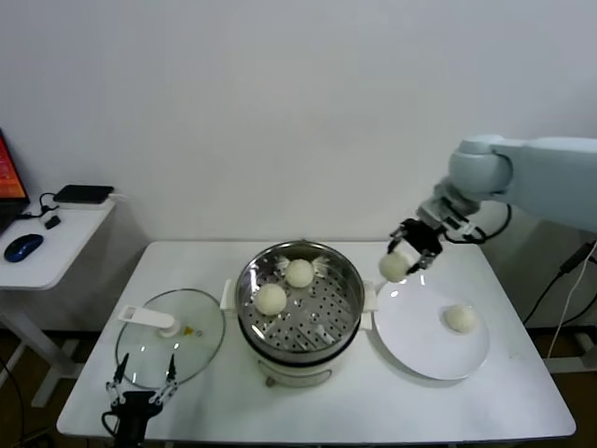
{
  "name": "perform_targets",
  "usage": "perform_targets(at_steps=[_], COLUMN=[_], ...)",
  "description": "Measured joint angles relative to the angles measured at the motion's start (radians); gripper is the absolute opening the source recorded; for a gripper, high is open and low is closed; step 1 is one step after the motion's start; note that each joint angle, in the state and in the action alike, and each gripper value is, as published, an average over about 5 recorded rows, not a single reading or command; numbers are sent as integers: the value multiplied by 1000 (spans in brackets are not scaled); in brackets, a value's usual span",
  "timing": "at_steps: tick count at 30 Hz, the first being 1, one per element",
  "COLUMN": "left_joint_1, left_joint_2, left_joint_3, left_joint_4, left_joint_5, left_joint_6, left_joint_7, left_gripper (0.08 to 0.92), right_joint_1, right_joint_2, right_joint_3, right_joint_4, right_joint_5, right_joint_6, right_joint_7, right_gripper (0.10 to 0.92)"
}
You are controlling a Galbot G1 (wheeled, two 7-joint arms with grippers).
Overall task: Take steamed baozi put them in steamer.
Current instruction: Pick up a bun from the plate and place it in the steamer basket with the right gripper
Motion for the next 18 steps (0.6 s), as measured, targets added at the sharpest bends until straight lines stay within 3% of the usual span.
perform_targets(at_steps=[18], left_joint_1=[9], left_joint_2=[0], left_joint_3=[-11], left_joint_4=[-12], left_joint_5=[-7], left_joint_6=[-12], left_joint_7=[-6], left_gripper=[823], right_joint_1=[-172], right_joint_2=[228], right_joint_3=[183], right_joint_4=[95], right_joint_5=[-236], right_joint_6=[69], right_joint_7=[73], right_gripper=[560])
